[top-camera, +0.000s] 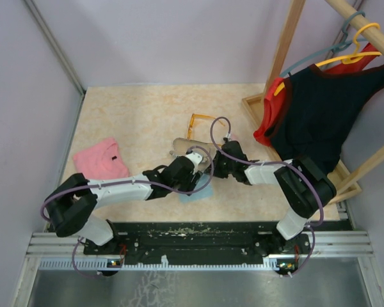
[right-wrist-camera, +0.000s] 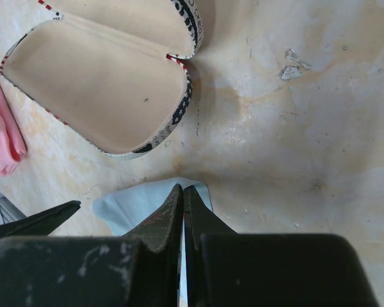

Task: Organize the sunglasses
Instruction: Fold the glasses cleaning cloth at the center of the board.

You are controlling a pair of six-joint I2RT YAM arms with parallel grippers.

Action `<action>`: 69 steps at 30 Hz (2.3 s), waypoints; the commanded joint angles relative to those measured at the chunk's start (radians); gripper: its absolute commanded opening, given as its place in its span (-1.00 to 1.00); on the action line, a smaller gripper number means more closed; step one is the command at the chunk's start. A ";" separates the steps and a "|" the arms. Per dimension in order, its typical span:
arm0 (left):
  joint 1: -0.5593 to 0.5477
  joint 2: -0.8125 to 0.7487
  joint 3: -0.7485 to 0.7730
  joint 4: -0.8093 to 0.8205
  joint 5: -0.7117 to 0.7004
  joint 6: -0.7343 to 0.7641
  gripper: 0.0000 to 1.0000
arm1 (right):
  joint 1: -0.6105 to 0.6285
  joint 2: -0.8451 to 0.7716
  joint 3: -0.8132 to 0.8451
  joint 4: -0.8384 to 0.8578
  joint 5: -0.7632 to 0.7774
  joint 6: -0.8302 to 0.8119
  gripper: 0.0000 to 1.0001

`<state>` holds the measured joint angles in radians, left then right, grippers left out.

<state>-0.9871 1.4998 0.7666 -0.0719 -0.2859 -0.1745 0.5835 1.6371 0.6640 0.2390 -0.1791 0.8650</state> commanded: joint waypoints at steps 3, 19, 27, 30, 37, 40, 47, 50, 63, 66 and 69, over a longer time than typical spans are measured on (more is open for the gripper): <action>-0.019 0.034 0.042 0.031 -0.004 0.034 0.39 | -0.016 0.031 0.019 0.036 0.008 -0.021 -1.00; -0.050 -0.082 -0.017 -0.119 -0.174 -0.246 -0.07 | -0.027 0.048 0.010 0.060 -0.021 -0.021 -1.00; -0.037 -0.315 -0.232 0.002 -0.124 -0.550 0.11 | -0.027 0.044 0.005 0.073 -0.033 -0.017 -1.00; -0.008 -0.390 -0.314 0.121 -0.074 -0.602 0.13 | -0.027 0.041 0.003 0.072 -0.036 -0.018 -1.00; 0.055 -0.442 -0.412 0.300 -0.012 -0.660 -0.19 | -0.027 0.038 -0.001 0.082 -0.040 -0.017 -1.00; 0.107 -0.418 -0.444 0.371 0.049 -0.687 -0.25 | -0.027 0.038 -0.003 0.083 -0.045 -0.017 -1.00; 0.152 -0.343 -0.468 0.480 0.107 -0.701 -0.25 | -0.026 0.036 -0.004 0.084 -0.047 -0.017 -1.00; 0.166 -0.321 -0.475 0.511 0.132 -0.708 -0.25 | -0.027 0.039 -0.005 0.085 -0.048 -0.017 -1.00; 0.171 -0.244 -0.496 0.549 0.146 -0.736 -0.17 | -0.027 0.038 -0.007 0.088 -0.049 -0.017 -1.00; 0.176 -0.228 -0.497 0.561 0.150 -0.737 -0.18 | -0.027 0.035 -0.009 0.088 -0.048 -0.017 -1.00; 0.180 -0.214 -0.503 0.585 0.160 -0.741 -0.20 | -0.027 0.035 -0.010 0.087 -0.048 -0.017 -1.00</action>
<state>-0.8165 1.2694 0.2779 0.4492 -0.1440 -0.9020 0.5644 1.6741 0.6617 0.2768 -0.2230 0.8631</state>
